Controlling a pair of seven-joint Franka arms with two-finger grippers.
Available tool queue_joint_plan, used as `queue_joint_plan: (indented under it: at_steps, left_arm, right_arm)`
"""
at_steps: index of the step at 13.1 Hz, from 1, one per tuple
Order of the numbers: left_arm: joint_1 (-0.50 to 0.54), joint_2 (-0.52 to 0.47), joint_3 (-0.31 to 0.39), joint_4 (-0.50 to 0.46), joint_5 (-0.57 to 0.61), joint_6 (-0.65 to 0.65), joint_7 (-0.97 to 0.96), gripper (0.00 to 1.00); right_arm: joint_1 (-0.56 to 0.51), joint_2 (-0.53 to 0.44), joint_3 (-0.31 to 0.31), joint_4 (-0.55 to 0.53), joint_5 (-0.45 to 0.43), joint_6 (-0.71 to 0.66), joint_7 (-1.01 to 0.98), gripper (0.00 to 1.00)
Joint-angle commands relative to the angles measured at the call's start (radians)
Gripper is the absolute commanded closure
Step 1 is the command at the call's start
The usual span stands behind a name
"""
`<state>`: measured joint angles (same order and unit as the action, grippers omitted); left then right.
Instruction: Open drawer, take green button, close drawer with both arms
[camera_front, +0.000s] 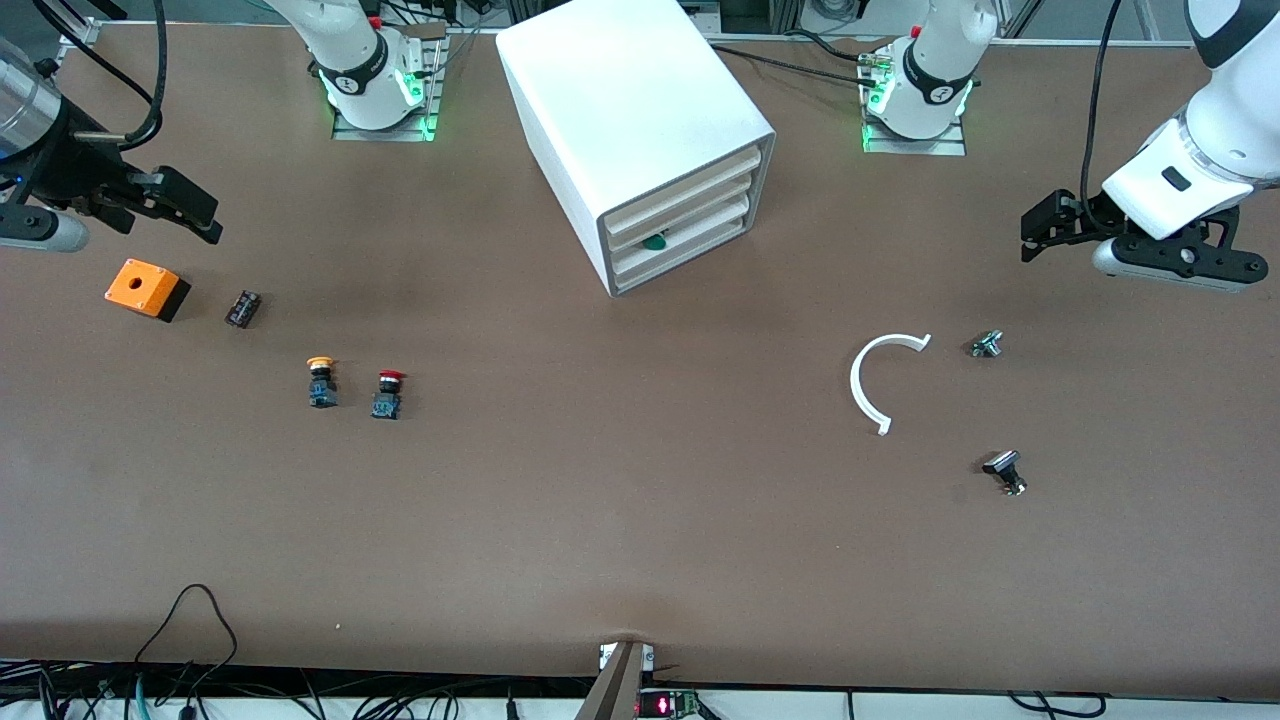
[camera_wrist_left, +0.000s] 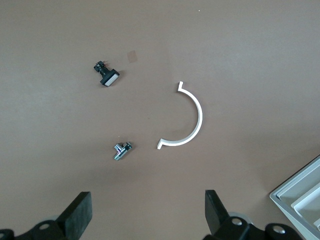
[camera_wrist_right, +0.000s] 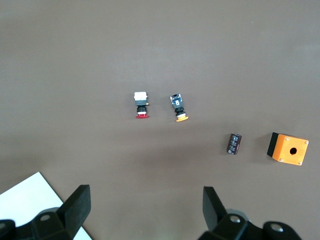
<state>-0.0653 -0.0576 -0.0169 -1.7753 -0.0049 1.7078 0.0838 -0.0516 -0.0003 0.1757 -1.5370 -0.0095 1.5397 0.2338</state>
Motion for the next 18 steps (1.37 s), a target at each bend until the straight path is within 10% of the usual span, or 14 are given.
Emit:
queue_joint_plan:
  at_steps: [1,8,18]
  left_arm:
    - [-0.004,0.010,0.003,0.027,-0.009,-0.024,0.017,0.01]
    - [-0.001,0.021,0.003,0.028,-0.020,-0.054,0.024,0.01]
    - [-0.016,0.235,-0.009,0.073,-0.564,-0.445,0.210,0.01]
  right_arm:
    - [-0.034,-0.043,0.041,-0.029,0.006,-0.022,-0.008,0.01]
    - [-0.036,-0.047,0.041,-0.032,0.011,-0.020,-0.008,0.01]
    - [-0.024,0.009,0.060,-0.035,0.006,-0.003,-0.011,0.01]
